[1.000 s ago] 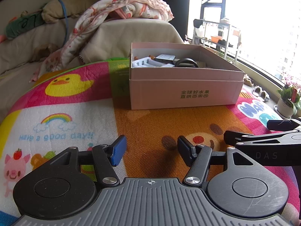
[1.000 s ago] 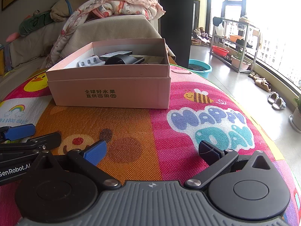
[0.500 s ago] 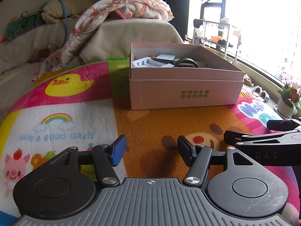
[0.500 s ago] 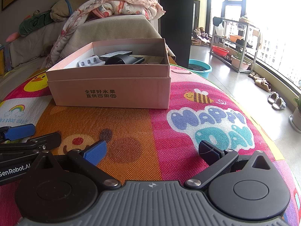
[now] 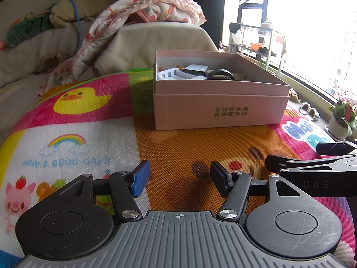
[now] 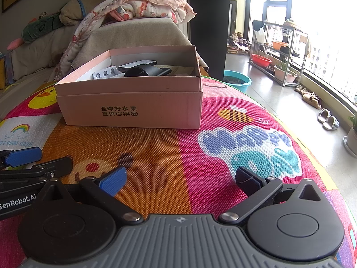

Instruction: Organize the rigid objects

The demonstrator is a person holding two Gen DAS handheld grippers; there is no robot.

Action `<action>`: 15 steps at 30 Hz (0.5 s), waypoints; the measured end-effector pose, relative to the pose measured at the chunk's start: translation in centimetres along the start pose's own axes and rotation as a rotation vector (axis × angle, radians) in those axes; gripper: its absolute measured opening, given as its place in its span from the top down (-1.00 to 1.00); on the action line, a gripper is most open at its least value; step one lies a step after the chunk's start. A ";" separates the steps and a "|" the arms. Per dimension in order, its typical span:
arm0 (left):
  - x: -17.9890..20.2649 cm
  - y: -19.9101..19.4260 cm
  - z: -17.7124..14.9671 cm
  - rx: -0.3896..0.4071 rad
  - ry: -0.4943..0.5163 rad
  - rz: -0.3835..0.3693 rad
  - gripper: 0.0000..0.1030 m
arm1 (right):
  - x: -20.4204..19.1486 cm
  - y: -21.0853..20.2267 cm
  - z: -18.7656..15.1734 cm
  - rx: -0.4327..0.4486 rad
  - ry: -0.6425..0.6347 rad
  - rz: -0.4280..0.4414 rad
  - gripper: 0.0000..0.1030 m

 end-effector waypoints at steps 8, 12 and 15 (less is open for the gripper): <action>0.3 0.0 0.0 -0.001 0.007 0.005 -0.28 | 0.0 0.0 0.0 0.000 0.000 0.000 -1.00; 0.6 -0.1 0.0 -0.001 0.007 0.005 -0.27 | 0.0 0.0 0.0 0.000 0.000 0.000 -1.00; 0.5 -0.2 -0.1 -0.001 0.006 0.003 -0.26 | 0.0 0.0 0.0 0.000 0.000 0.000 -1.00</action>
Point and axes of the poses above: each gripper's, at about its wrist camera, not at the fingertips, and y roughly the way its jaws point, x to its right, z to its top, the point moved 3 cm from there along y, roughly the way its jaws point, and after that the axes turned 3 degrees about y, right-handed, at the moved point
